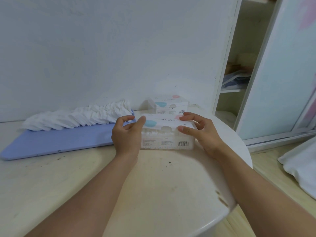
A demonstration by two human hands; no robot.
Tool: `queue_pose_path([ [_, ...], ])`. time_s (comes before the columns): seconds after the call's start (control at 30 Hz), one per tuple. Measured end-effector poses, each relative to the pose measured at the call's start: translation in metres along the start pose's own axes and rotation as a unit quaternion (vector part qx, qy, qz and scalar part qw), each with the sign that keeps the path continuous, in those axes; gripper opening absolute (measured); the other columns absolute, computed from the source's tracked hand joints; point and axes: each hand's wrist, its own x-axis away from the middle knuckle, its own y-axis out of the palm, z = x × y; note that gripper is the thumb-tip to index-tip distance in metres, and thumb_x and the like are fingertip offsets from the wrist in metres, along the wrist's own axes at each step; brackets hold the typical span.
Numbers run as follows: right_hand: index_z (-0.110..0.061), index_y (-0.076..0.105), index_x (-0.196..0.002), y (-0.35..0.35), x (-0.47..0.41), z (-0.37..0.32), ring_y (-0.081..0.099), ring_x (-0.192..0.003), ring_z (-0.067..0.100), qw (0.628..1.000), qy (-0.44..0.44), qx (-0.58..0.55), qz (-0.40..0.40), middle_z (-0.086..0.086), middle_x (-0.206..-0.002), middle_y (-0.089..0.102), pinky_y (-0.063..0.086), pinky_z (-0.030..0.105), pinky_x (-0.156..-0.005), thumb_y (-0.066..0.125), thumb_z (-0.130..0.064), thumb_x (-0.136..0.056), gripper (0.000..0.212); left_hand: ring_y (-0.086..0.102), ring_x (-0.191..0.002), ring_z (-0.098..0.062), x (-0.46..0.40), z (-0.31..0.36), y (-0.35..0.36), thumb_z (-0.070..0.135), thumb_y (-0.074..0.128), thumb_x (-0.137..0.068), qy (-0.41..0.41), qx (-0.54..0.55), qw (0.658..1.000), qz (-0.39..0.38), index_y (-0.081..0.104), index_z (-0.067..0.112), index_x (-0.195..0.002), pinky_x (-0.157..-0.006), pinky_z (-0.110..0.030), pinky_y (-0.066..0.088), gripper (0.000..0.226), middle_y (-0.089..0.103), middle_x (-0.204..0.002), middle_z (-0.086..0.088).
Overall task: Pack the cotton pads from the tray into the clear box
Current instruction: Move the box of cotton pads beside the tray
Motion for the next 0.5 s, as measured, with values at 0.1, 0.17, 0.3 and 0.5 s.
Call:
queue_pose_path([
  [0.1,-0.024,0.079,-0.1,0.0,0.001,-0.002,0.064,-0.119,0.004,1.0,-0.001,0.001,0.0,-0.013,-0.139,0.06,0.051,0.034,-0.101,0.092,-0.041,-0.055,0.049,0.065,-0.072,-0.007,-0.002,0.001,0.0,0.043,0.084,-0.068,-0.018,0.011,1.0,-0.013,0.067,0.031,-0.085,-0.061,-0.029,0.045,0.027,0.07,-0.07,0.022],
  [0.17,-0.025,0.078,-0.104,0.0,0.002,-0.003,0.061,-0.123,0.005,1.0,0.004,0.012,-0.011,-0.012,-0.142,0.057,0.049,0.038,-0.107,0.093,-0.037,-0.055,0.052,0.067,-0.082,-0.017,-0.001,0.002,0.001,0.045,0.082,-0.064,-0.022,0.023,0.999,-0.035,0.068,0.034,-0.084,-0.066,-0.033,0.049,0.027,0.073,-0.086,0.011],
  [0.3,-0.032,0.074,-0.114,-0.002,0.004,-0.005,0.047,-0.137,0.004,0.991,-0.006,0.124,-0.043,-0.014,-0.149,0.047,0.037,0.04,-0.119,0.098,-0.016,-0.058,0.063,0.061,-0.092,-0.013,0.001,0.005,0.0,0.034,0.071,-0.068,0.016,-0.006,0.996,-0.088,0.072,0.045,-0.079,-0.077,-0.033,0.05,0.015,0.06,-0.112,0.001],
  [0.5,-0.03,0.075,-0.12,-0.003,0.003,-0.002,0.043,-0.138,-0.001,0.982,-0.035,0.185,-0.024,-0.01,-0.151,0.048,0.035,0.012,-0.11,0.092,-0.019,-0.07,0.054,0.048,-0.12,0.012,-0.006,-0.005,-0.012,0.03,0.089,-0.073,0.181,-0.199,0.928,-0.256,0.073,0.041,-0.105,-0.098,-0.011,0.044,0.038,0.052,-0.134,0.018],
])
